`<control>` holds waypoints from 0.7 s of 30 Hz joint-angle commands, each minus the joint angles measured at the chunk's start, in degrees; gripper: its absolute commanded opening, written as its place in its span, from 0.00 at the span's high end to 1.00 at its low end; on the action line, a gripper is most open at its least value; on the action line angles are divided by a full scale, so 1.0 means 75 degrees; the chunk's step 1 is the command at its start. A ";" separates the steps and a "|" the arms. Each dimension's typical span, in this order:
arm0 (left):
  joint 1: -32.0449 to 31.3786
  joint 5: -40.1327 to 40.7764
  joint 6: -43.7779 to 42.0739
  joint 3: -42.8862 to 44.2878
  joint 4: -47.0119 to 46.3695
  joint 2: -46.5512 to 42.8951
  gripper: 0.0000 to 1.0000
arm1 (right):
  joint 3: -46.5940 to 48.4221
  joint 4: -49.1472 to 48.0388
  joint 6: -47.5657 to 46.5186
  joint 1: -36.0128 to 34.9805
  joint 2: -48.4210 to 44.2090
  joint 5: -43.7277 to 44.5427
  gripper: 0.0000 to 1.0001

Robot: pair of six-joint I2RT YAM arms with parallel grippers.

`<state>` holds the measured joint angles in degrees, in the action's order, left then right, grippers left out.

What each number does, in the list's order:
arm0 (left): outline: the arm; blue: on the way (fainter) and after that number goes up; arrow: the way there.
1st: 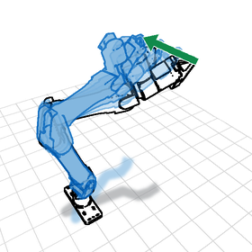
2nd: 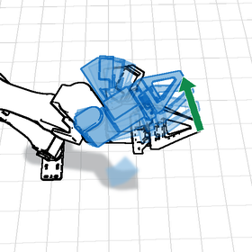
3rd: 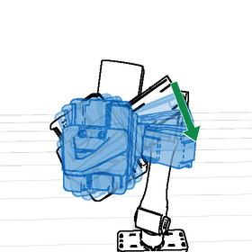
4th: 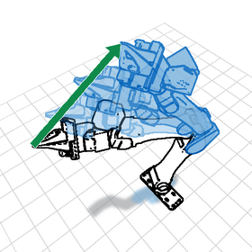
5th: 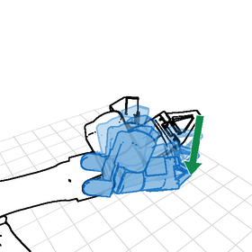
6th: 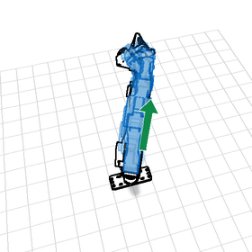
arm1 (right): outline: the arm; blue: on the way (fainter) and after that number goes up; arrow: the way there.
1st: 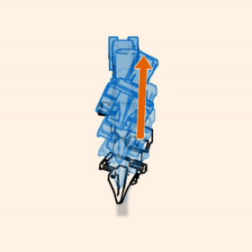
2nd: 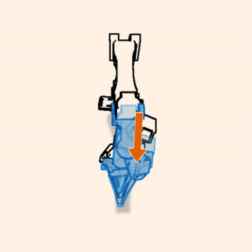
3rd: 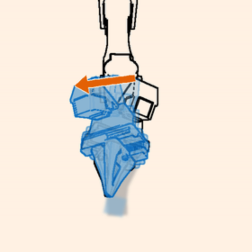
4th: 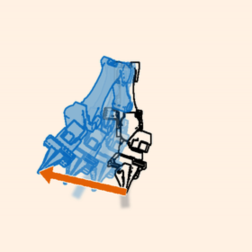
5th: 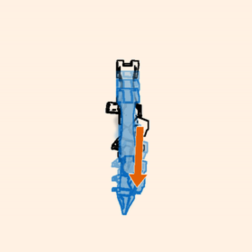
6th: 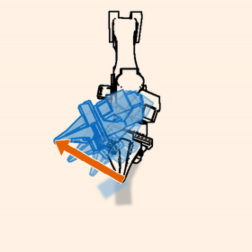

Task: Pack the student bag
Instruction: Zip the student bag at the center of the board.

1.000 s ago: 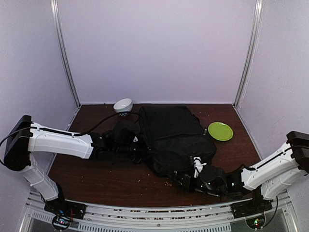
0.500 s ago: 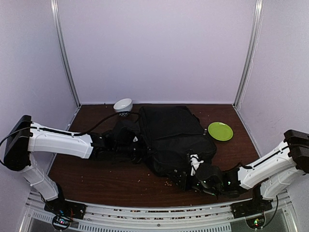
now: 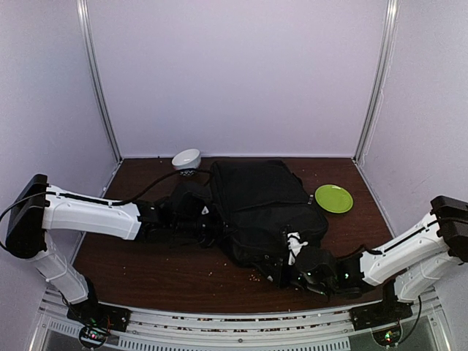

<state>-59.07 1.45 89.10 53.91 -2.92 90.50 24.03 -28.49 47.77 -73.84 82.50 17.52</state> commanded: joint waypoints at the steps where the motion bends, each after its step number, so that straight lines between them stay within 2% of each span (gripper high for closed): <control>1: 0.0071 0.0164 0.0055 0.0424 -0.1039 -0.0377 1.00 | 0.0122 0.0104 -0.0151 0.0061 -0.0252 0.0196 0.99; 8: 0.0122 0.0220 0.0082 0.0372 -0.1007 -0.0286 1.00 | -0.0020 0.0502 -0.0117 0.0061 -0.0622 0.0115 1.00; 21: 0.0460 0.0304 0.0319 -0.0193 -0.1196 -0.0092 1.00 | -0.0238 0.2883 0.0736 0.0051 -0.1332 0.0544 1.00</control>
<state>-58.02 0.32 90.87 52.80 -4.47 90.52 23.33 -15.70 50.52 -73.84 74.13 17.93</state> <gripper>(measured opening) 0.034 0.009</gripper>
